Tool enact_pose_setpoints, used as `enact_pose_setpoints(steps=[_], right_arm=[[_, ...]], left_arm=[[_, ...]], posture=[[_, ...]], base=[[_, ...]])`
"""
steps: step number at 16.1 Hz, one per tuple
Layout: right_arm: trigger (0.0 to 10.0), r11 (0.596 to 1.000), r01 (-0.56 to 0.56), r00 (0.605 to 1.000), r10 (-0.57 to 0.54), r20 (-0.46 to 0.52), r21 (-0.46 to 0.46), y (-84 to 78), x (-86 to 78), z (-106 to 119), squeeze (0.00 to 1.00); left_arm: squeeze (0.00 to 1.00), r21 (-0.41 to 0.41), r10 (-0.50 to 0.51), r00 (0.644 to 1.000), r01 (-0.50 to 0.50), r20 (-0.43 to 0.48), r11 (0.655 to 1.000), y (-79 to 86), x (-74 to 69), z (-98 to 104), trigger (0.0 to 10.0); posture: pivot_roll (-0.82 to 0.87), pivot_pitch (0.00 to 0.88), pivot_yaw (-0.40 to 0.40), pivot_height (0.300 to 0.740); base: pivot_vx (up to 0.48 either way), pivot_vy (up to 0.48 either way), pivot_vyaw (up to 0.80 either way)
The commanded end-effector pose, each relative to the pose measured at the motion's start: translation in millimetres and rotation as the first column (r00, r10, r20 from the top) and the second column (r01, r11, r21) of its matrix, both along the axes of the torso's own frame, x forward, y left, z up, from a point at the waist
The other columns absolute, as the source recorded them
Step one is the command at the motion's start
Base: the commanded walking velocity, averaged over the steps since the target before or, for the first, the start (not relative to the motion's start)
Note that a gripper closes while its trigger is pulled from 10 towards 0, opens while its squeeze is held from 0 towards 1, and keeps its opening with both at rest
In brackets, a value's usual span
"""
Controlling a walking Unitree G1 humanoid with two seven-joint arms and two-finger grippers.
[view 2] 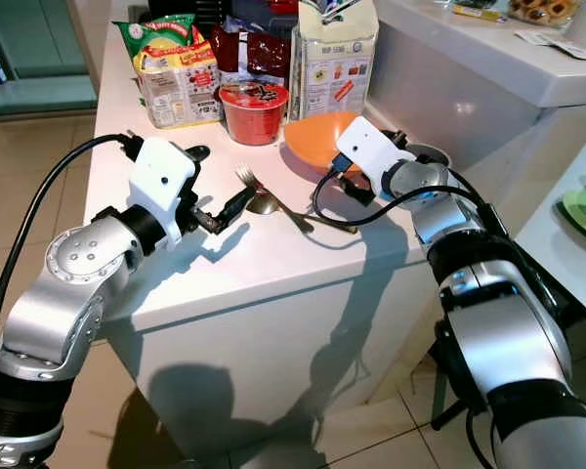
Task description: Setting the table
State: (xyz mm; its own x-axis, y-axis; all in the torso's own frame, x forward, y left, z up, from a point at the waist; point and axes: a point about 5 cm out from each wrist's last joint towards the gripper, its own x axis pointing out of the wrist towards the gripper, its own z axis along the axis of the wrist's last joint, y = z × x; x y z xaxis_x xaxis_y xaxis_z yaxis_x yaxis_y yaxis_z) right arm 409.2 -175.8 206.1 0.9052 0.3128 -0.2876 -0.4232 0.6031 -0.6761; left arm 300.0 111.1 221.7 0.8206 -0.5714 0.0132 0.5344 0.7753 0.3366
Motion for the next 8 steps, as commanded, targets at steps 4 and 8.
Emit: enact_pose_setpoints(steps=[4, 8], right_arm=[[10.0, 0.999, -0.012, 0.998, 0.014, 0.066, -0.034, 3.8, 3.5, 5, 0.00], [10.0, 0.999, -0.010, 0.997, 0.013, 0.073, -0.037, 9.1, 5.6, 8, 0.00]], left_arm=[[0.00, -0.006, 0.016, 1.000, -0.016, 0.009, 1.000, 1.7, -13.0, 12, 10.0], [0.00, -0.007, 0.028, 1.000, -0.028, 0.002, 1.000, 5.2, -21.4, 18, 10.0]], posture=[[0.11, 0.000, -0.035, 0.740], [0.13, 0.030, -0.045, 0.740]], base=[[0.000, 0.000, 0.00], [0.000, 0.000, 0.00]])
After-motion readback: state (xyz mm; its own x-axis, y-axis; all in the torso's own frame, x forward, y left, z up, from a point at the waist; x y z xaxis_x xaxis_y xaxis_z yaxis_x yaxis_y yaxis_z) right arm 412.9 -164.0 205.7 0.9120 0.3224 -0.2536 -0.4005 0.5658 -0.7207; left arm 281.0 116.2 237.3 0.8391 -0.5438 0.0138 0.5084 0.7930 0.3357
